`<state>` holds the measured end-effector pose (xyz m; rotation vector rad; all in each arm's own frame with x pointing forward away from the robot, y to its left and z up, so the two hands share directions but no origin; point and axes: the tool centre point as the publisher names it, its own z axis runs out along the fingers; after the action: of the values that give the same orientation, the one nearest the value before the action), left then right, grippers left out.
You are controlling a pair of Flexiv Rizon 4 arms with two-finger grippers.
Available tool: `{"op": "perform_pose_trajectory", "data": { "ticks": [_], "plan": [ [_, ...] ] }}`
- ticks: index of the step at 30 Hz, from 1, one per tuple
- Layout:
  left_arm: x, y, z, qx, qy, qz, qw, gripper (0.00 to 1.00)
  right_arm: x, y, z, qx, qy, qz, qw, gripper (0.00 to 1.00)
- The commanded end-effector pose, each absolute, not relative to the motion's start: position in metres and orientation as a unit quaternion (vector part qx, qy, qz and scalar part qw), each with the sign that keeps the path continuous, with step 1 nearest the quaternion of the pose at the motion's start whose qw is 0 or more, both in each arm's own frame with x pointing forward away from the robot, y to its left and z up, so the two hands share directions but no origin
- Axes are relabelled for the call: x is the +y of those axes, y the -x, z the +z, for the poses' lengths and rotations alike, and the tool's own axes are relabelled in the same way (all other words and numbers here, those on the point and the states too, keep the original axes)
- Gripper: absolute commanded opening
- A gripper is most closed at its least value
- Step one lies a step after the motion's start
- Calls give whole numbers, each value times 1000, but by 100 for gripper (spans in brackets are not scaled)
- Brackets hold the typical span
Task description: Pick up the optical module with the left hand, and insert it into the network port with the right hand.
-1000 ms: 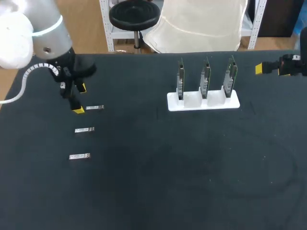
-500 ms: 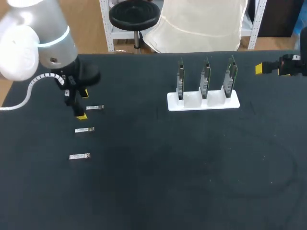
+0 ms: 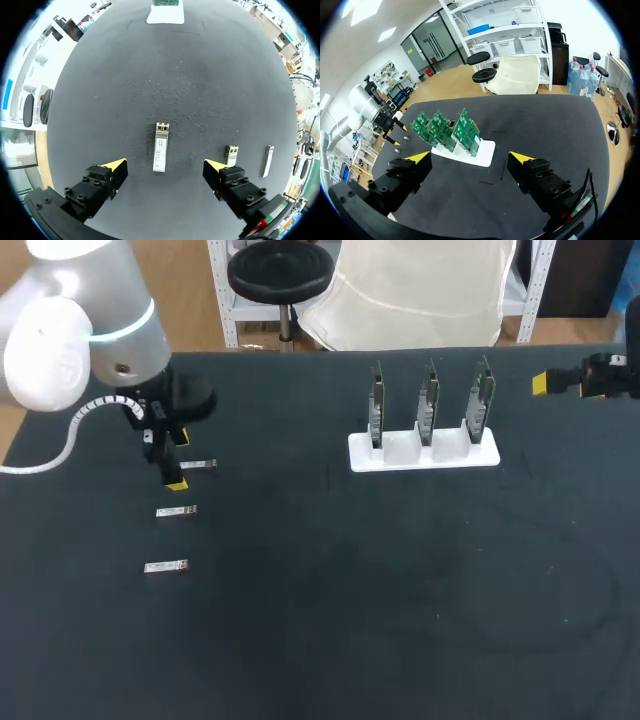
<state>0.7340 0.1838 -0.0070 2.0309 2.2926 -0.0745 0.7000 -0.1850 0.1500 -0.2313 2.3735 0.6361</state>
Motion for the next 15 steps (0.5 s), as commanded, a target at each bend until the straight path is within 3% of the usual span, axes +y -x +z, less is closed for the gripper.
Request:
{"op": "perform_pose_trajectory", "data": {
  "ticks": [1, 15],
  "plan": [
    [181, -739, -10, 753, -657, -27, 36, 100, -185, -700, 150, 908, 88, 243, 330, 100],
    [180, -737, -18, 749, -662, -21, 26, 100, -185, -700, 150, 908, 88, 243, 330, 100]
  ]
}}
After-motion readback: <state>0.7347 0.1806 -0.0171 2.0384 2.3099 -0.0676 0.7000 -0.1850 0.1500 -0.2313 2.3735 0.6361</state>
